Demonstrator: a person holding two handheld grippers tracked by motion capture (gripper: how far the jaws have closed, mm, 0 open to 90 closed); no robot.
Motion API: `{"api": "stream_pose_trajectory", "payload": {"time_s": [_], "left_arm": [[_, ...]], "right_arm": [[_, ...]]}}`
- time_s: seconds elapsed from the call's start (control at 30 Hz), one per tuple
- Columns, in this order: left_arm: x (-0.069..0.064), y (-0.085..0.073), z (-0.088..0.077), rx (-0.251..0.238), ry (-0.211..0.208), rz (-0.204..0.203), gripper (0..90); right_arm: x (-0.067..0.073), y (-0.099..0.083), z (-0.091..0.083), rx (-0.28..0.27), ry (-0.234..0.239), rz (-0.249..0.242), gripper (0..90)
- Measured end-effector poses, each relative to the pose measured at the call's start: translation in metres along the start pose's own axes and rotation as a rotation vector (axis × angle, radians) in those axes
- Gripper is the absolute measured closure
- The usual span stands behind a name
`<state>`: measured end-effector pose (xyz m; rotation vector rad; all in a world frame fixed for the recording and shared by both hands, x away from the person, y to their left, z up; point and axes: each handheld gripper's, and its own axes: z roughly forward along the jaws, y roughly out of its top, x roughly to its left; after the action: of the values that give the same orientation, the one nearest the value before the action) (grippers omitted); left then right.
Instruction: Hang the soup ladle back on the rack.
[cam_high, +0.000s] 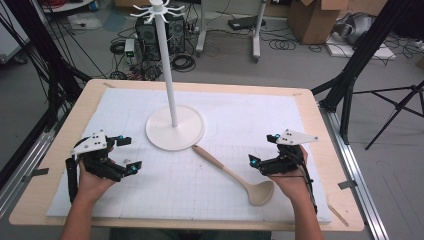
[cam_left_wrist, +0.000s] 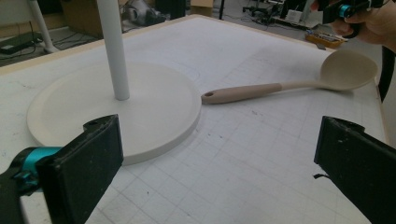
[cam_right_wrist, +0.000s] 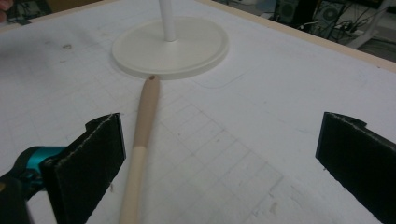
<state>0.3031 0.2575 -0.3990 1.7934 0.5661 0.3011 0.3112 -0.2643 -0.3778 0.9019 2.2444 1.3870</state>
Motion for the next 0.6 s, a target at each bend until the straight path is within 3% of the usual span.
{"api": "stream_pose_trajectory", "payload": {"time_s": [0.37,0.6], "left_arm": [[-0.003,0.002,0.002,0.007,-0.003,0.010,1.7],[-0.003,0.002,0.001,0.005,-0.002,0.009,1.7]], "right_arm": [[0.016,0.024,0.025,0.063,0.074,-0.058,0.2],[0.027,0.027,0.057,0.186,0.121,-0.101,0.2]]}}
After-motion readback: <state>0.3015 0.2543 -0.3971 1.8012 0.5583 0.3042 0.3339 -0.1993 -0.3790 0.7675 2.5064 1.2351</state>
